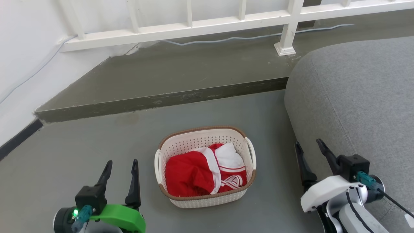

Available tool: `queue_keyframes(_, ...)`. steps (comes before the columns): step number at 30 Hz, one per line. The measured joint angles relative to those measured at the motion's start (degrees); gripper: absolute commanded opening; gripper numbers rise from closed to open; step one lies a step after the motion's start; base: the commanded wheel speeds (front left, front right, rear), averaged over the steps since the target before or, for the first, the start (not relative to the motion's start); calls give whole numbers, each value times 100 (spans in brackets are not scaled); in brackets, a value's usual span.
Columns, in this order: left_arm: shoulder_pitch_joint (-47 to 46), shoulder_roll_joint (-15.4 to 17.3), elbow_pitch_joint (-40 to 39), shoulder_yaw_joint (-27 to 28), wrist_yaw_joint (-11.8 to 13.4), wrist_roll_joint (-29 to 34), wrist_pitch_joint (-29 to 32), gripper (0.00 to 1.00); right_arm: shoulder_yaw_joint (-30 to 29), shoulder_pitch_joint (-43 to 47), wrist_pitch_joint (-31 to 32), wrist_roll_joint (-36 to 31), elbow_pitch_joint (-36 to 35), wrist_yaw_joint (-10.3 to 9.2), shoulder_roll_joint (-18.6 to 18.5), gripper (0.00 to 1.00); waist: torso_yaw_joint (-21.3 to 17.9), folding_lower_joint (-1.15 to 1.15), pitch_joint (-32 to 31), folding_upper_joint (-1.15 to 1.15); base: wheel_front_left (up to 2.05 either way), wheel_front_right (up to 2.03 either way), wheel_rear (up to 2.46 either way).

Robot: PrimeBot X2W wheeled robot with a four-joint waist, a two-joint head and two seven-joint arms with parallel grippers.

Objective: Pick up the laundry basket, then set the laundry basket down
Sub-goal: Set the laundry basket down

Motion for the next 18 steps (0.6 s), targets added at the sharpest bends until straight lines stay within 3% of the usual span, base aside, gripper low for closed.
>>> queue_keyframes(18,390,2,-377,67,47,174,0,100,-325,329,0,-242,-238,-1,21,100,-75,0,-26,0,0,0,0)
